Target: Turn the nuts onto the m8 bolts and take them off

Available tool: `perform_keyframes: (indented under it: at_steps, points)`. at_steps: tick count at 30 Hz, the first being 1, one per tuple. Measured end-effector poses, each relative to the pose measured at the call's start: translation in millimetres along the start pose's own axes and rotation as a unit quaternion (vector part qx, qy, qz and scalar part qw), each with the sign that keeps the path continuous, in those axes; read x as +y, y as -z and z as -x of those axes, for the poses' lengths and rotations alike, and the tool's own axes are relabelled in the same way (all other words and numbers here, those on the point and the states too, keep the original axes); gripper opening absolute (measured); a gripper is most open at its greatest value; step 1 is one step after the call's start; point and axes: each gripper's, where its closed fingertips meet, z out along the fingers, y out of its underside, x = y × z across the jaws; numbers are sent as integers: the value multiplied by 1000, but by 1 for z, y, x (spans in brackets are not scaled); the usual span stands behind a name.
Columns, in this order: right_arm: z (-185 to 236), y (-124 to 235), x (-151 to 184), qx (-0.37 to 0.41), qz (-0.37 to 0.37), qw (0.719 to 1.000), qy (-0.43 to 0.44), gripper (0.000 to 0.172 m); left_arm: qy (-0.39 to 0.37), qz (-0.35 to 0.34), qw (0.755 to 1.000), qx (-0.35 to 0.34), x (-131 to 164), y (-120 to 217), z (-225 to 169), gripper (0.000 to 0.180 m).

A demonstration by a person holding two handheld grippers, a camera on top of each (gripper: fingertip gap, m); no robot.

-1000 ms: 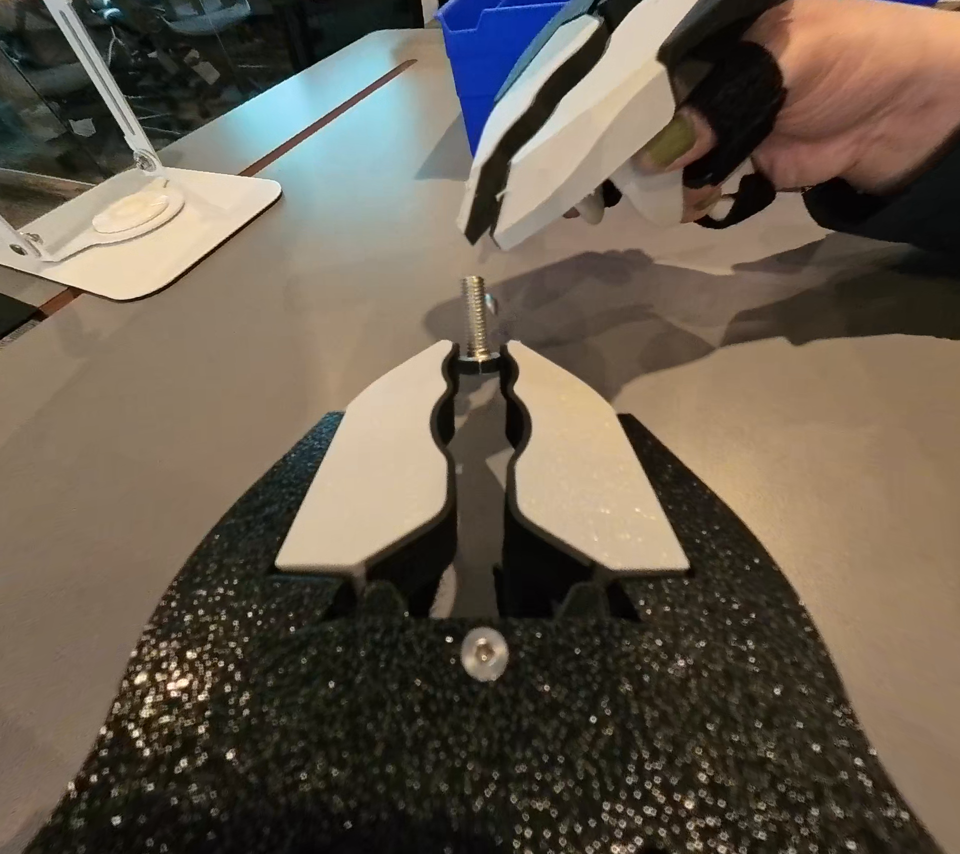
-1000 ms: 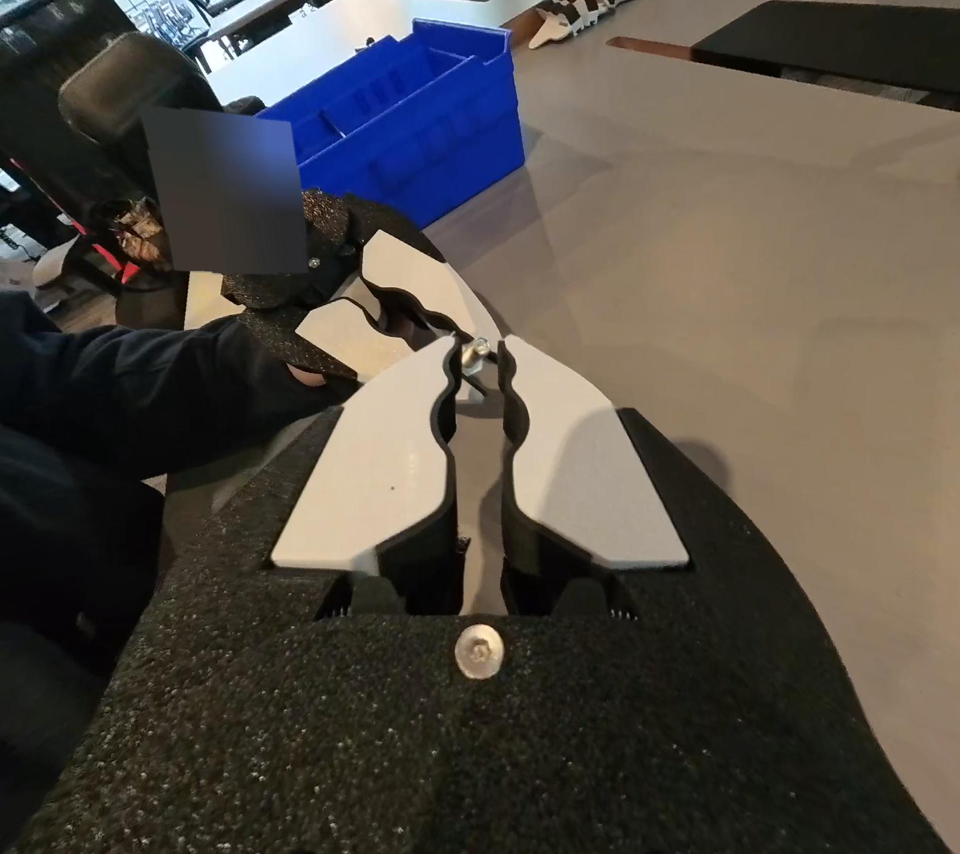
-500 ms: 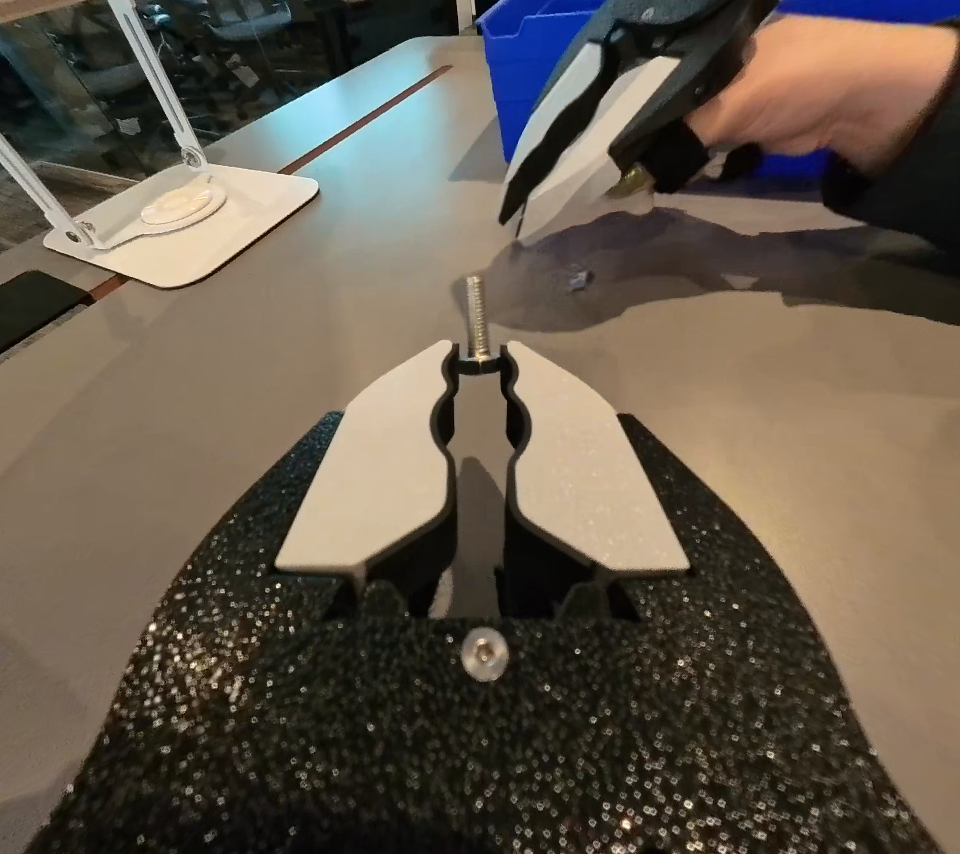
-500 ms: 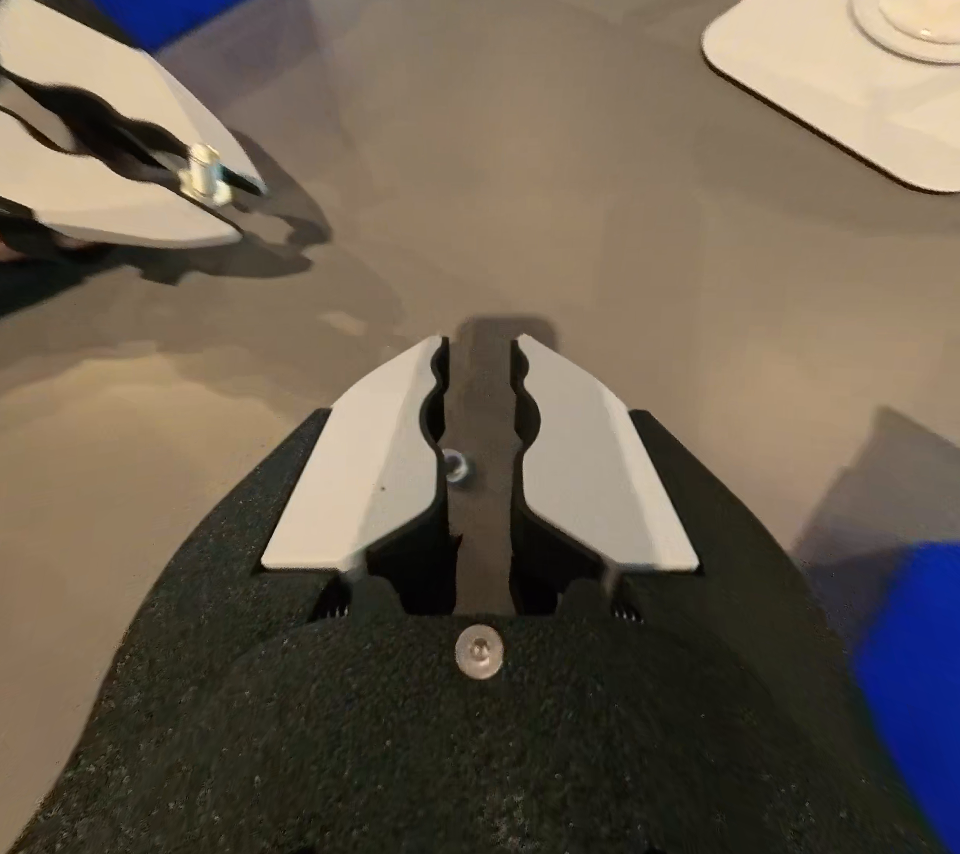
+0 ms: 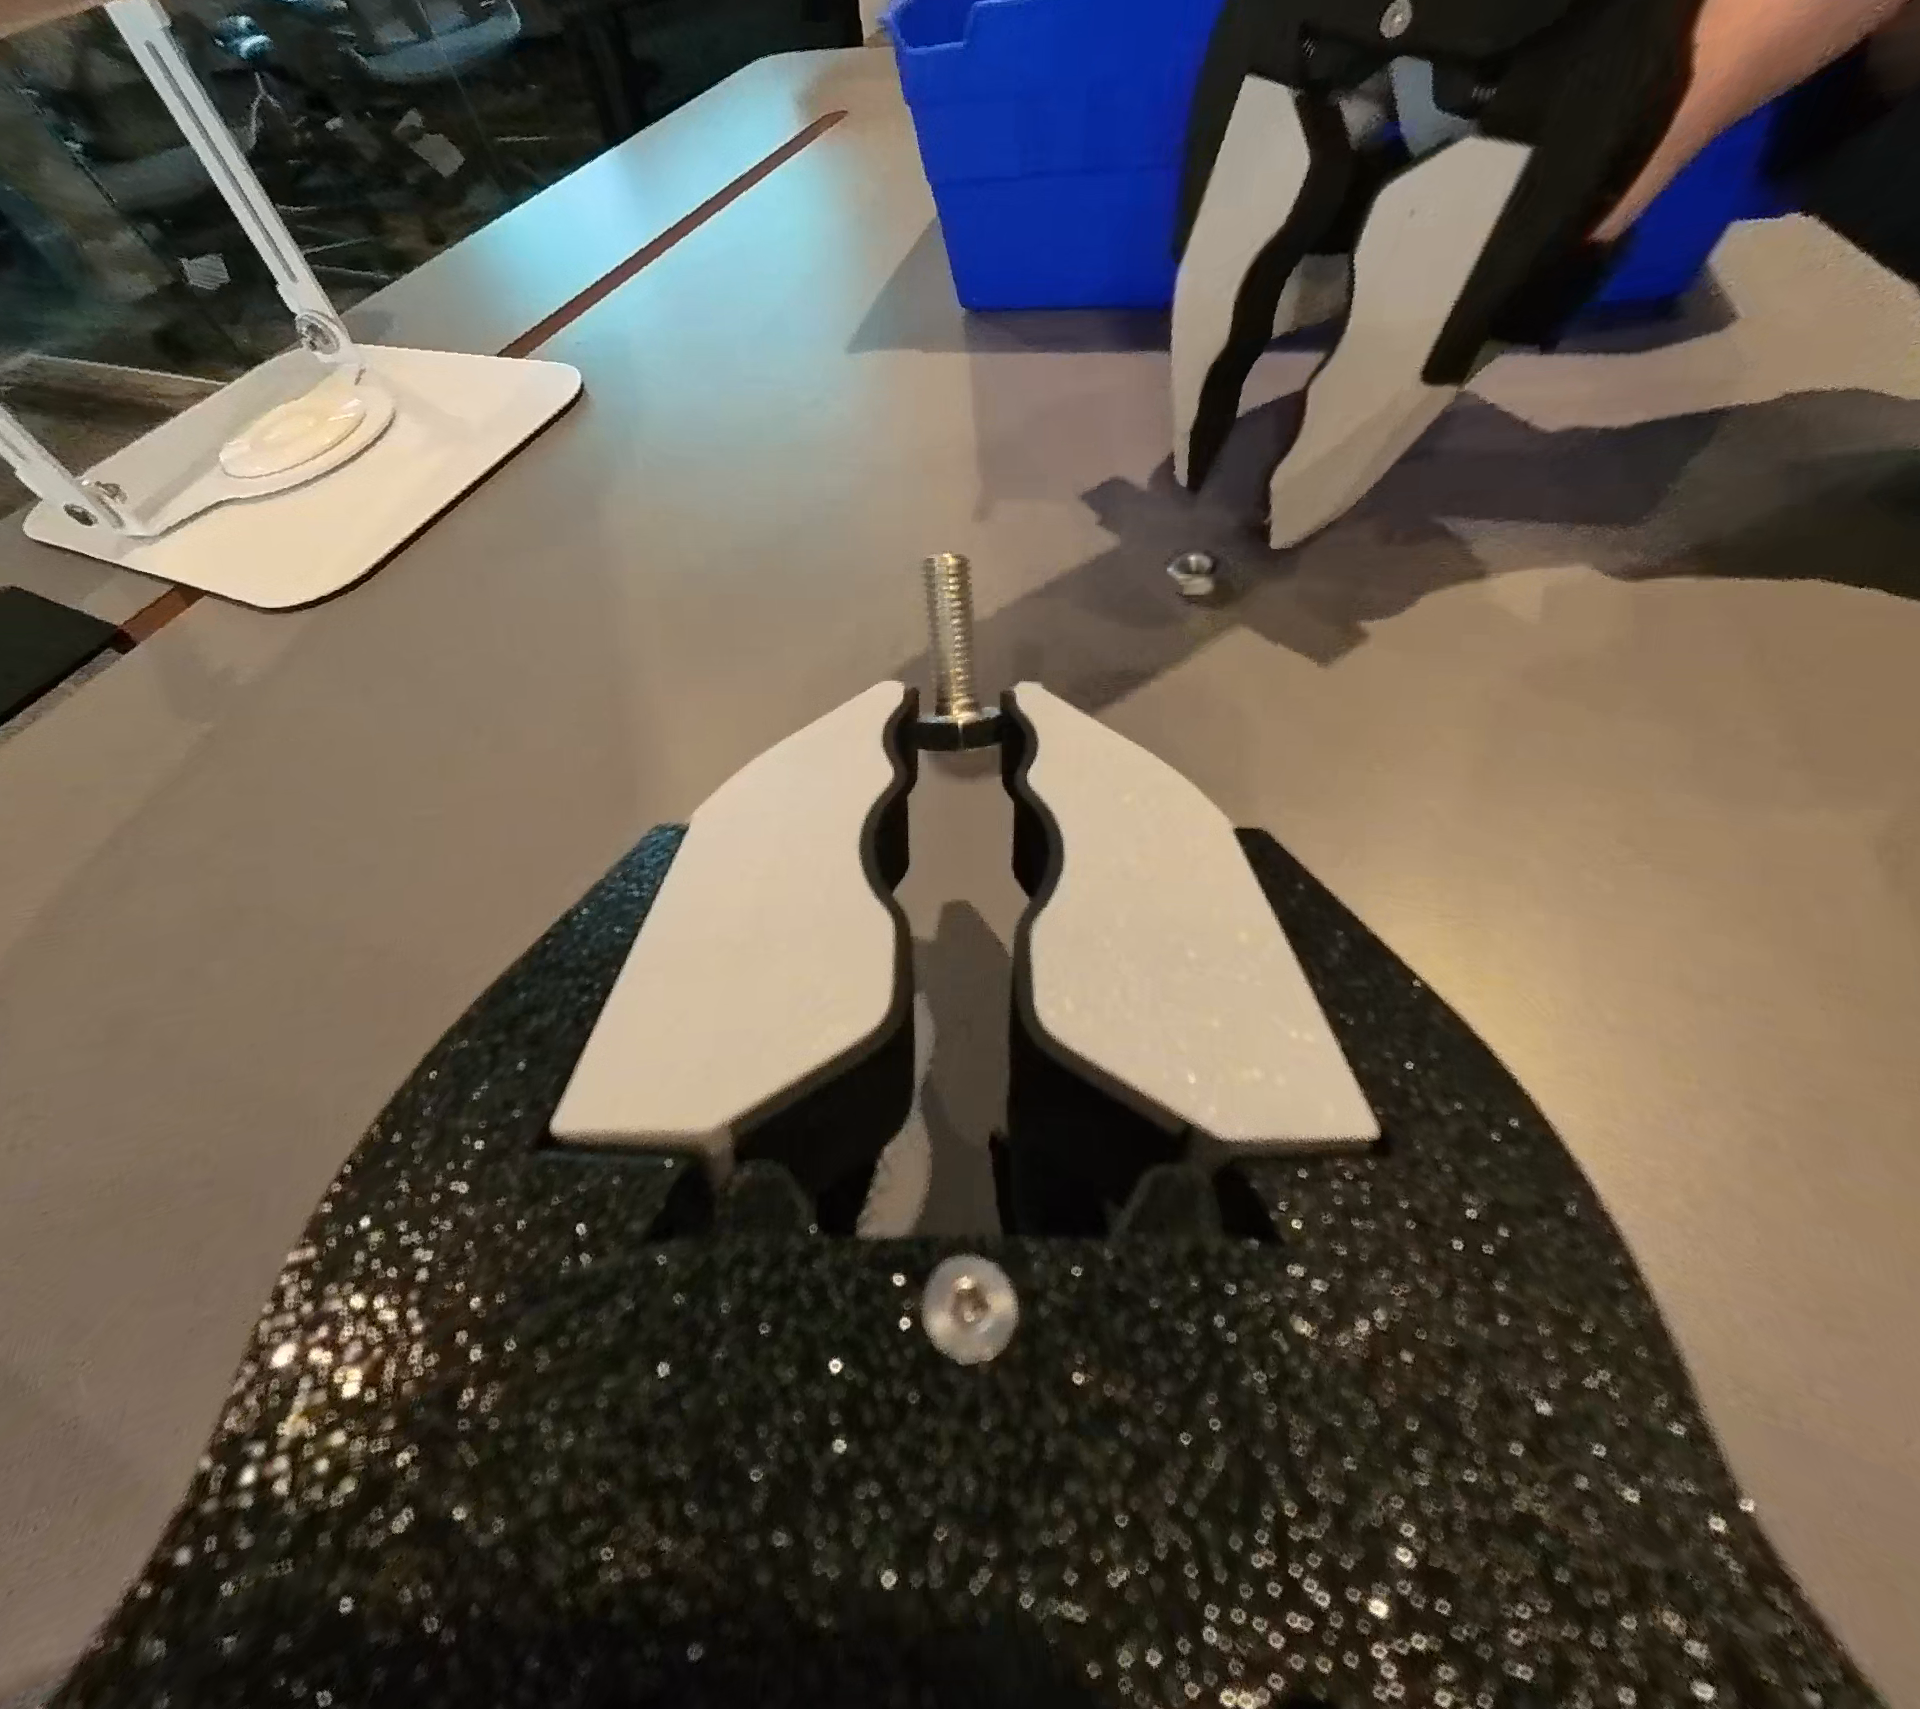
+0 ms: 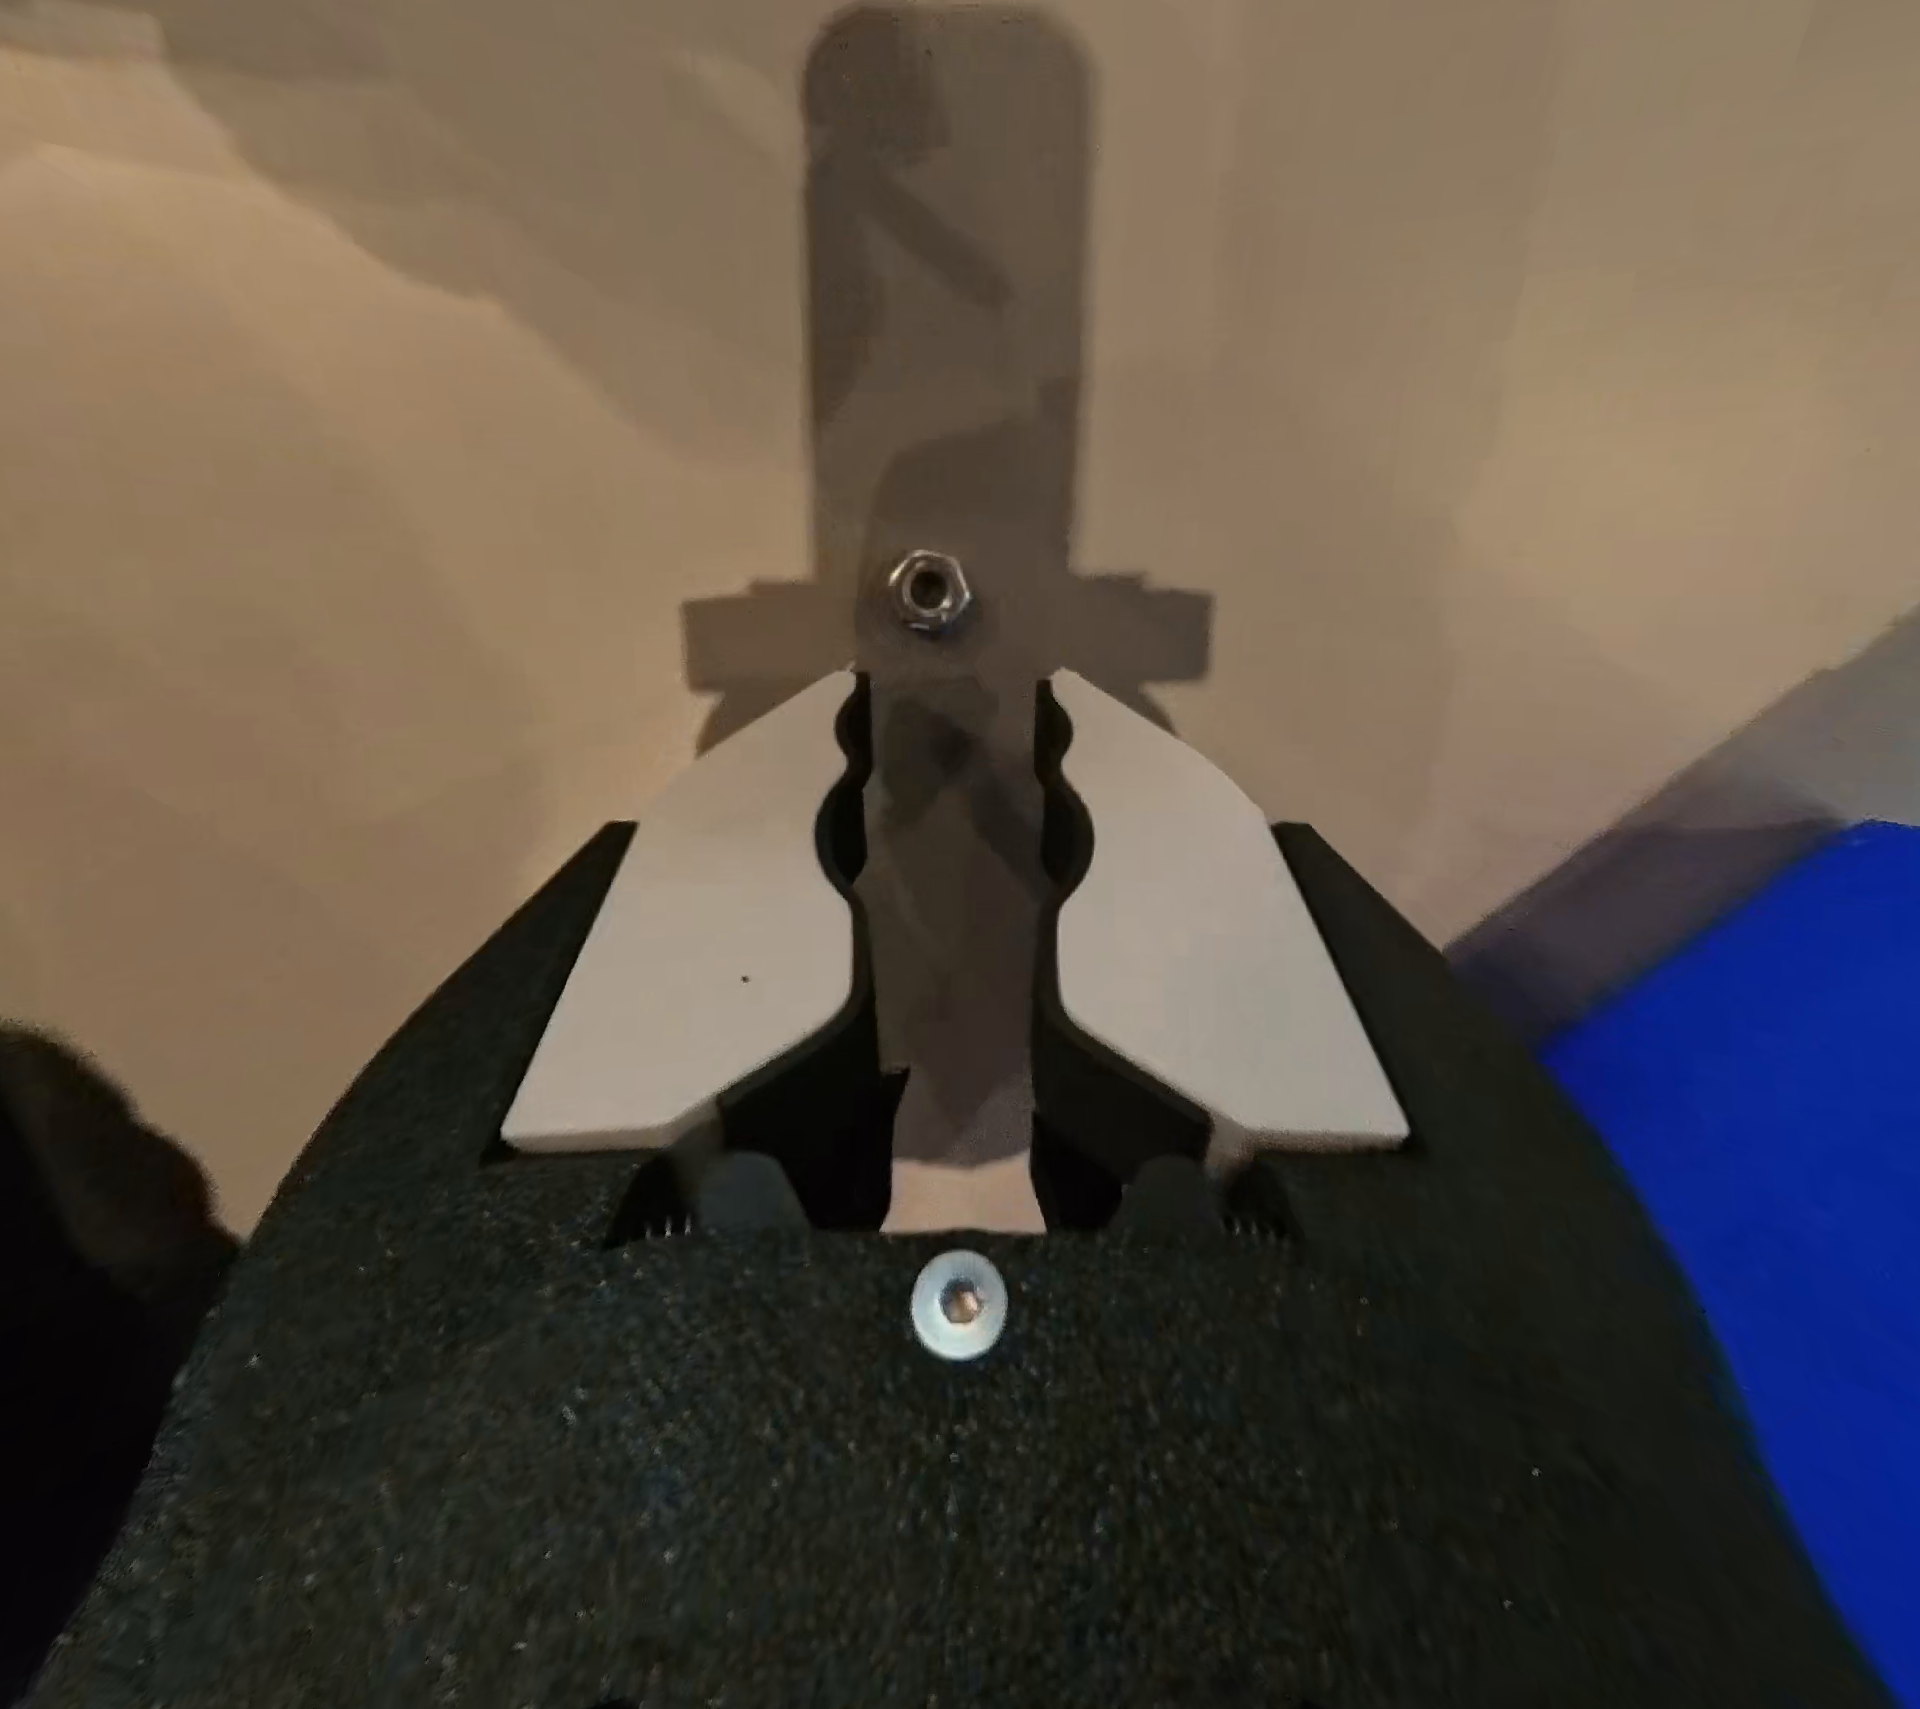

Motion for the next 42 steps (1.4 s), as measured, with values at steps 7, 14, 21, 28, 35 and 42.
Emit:
perform_keyframes:
  at_steps: [7,14,21,28,35,42]
  points:
    - [9,-9,-14,14,-4,995,95,25,-4,2,1000,8,0,-1,-3,14]
    - [11,-14,-12,-15,-2,997,79,15,-4,2,1000,16,0,-1,-6,14]
    - [13,-14,-10,-13,-1,996,92,21,-6,5,1000,22,0,-2,-8,14]
    - [16,-15,-13,-43,-5,990,133,21,-12,7,999,30,1,-3,-12,14]
    - [14,-16,-11,-71,30,992,103,14,-26,12,999,40,2,-4,-17,14]
    - [48,30,-71,-102,-242,933,247,14,-68,14,985,157,-1,2,-53,14]
